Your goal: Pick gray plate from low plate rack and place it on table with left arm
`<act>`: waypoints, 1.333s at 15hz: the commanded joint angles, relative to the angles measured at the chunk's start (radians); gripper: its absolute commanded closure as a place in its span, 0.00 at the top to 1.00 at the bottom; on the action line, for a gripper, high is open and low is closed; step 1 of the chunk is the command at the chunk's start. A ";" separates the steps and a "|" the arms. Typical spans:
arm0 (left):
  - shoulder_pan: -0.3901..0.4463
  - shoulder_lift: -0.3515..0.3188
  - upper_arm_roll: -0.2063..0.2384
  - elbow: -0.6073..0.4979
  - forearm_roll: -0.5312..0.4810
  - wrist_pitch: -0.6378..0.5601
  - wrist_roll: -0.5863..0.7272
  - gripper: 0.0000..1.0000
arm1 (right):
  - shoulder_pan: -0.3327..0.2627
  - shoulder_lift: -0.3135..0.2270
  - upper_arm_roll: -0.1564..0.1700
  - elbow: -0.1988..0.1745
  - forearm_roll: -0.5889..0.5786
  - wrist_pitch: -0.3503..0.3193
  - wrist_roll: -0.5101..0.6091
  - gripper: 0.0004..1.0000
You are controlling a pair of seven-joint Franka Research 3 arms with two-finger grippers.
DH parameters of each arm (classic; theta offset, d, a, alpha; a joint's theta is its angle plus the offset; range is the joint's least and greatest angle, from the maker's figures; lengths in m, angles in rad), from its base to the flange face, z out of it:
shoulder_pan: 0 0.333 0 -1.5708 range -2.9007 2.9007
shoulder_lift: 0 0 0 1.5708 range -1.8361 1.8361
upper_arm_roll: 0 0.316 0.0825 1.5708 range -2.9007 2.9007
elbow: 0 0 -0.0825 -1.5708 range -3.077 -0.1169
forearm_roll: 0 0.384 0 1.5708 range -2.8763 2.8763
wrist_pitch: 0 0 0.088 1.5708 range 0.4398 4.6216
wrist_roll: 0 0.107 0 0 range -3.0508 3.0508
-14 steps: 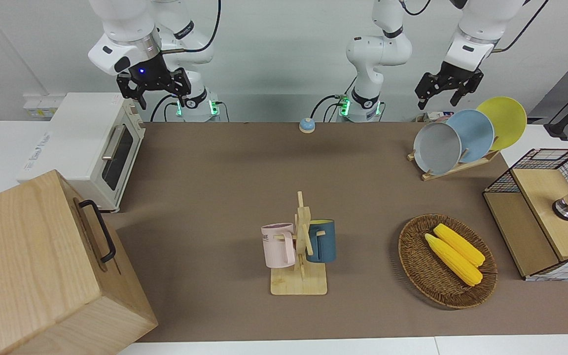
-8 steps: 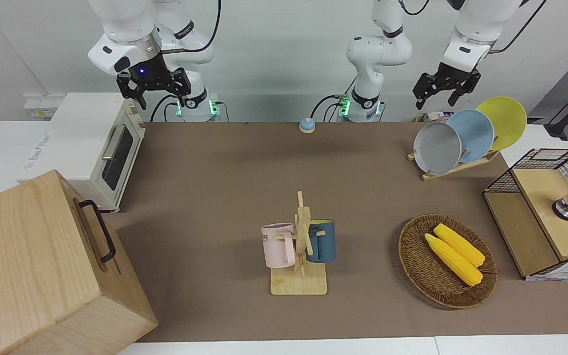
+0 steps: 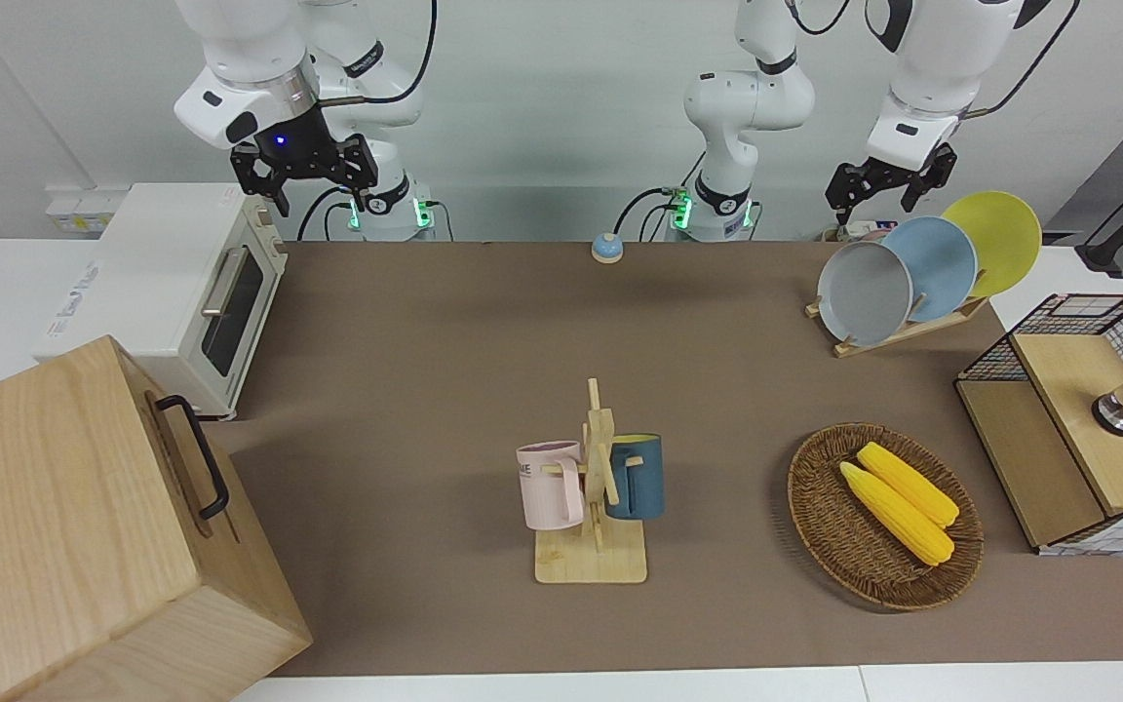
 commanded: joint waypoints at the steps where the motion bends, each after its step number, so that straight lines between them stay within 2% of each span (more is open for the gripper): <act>1: -0.003 -0.039 0.002 -0.083 0.089 0.043 0.013 0.99 | -0.013 -0.005 0.007 0.006 0.004 -0.015 -0.003 0.99; 4: 0.002 -0.039 0.002 -0.110 0.100 0.073 0.013 0.99 | -0.015 -0.005 0.007 0.006 0.004 -0.015 -0.003 0.99; 14: 0.002 -0.042 0.045 -0.219 0.127 0.162 0.009 0.99 | -0.015 -0.005 0.007 0.006 0.004 -0.015 -0.003 0.99; 16: 0.002 -0.039 0.062 -0.222 0.126 0.165 0.010 0.99 | -0.015 -0.005 0.007 0.006 0.004 -0.015 -0.003 0.99; 20: 0.000 -0.036 0.066 -0.226 0.121 0.175 0.012 0.99 | -0.013 -0.005 0.007 0.006 0.004 -0.015 -0.003 0.99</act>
